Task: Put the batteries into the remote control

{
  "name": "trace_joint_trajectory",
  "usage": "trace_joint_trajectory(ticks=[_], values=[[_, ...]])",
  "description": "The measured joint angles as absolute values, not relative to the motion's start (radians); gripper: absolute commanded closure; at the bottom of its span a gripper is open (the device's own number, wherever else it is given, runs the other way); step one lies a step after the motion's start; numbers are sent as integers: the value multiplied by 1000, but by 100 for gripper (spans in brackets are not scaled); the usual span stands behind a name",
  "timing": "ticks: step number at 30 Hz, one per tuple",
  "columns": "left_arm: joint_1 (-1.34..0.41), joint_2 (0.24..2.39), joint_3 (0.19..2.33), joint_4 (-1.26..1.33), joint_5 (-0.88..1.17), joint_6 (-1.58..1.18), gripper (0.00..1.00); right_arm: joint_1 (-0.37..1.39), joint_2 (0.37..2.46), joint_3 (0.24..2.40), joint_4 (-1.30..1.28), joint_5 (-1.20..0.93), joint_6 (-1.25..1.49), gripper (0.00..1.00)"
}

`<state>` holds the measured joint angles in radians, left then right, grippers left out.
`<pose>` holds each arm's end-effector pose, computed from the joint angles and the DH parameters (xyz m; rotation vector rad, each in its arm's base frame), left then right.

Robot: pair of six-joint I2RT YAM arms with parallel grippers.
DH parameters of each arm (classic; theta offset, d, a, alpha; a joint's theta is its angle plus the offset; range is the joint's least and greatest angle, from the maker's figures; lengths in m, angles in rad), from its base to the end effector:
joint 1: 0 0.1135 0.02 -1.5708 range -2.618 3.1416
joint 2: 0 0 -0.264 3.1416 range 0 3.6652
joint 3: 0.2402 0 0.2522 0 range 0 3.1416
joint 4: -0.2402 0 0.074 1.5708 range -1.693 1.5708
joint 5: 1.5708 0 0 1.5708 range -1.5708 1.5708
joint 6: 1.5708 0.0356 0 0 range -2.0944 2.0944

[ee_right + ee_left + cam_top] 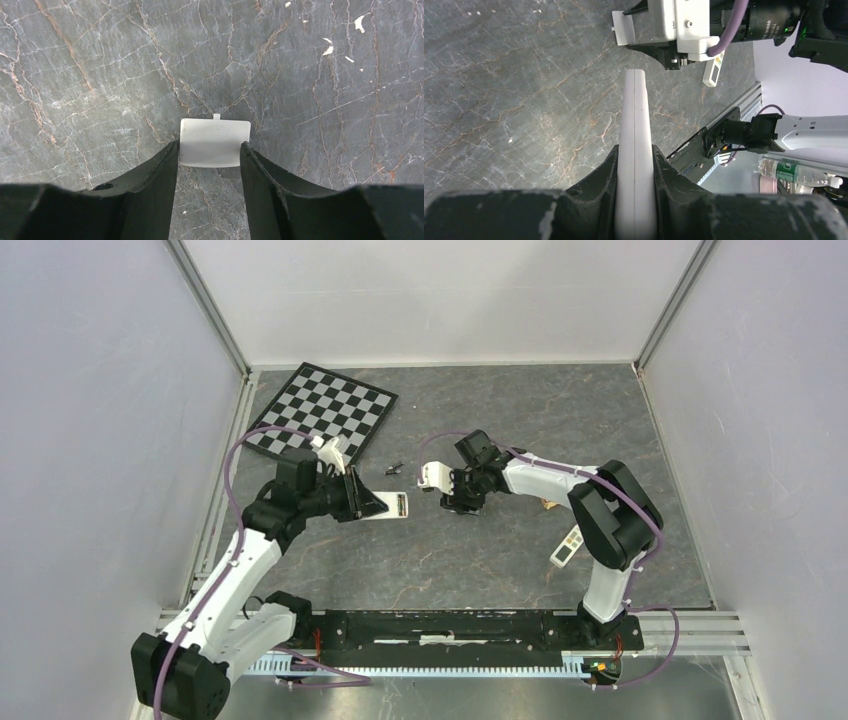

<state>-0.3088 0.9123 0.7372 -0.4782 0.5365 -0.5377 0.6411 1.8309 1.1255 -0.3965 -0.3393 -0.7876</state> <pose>0.1785 -0.0760 0.2751 0.0476 2.3251 -1.0450 0.2830 0.2259 0.1595 -1.7996 1.9116 0.4023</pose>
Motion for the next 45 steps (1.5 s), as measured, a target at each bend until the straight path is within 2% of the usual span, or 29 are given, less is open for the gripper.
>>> trace_joint_trajectory(ticks=[4,12,13,16,20,24,29,32,36,45], values=[[-309,926,709,-454,548,-559,98,640,1816,1112,-402,-339,-791,41],[-309,967,672,-410,560,-587,98,638,1801,1106,-441,-312,-768,10],[-309,969,671,-409,560,-587,98,636,1812,1126,-461,-309,-761,8],[-309,973,671,-404,560,-587,98,624,1860,1188,-490,-302,-740,12],[-309,976,671,-396,560,-587,98,614,1894,1229,-495,-302,-712,24],[-309,978,671,-394,559,-587,98,613,1914,1255,-517,-302,-687,29],[-309,989,671,-395,559,-587,98,613,1926,1270,-536,-296,-659,45],[-309,989,671,-394,559,-587,98,614,1938,1288,-552,-294,-643,50],[-309,989,671,-394,560,-587,98,612,1946,1301,-555,-287,-625,55],[-309,1037,638,-351,587,-613,98,606,1925,1274,-524,-311,-625,58]])
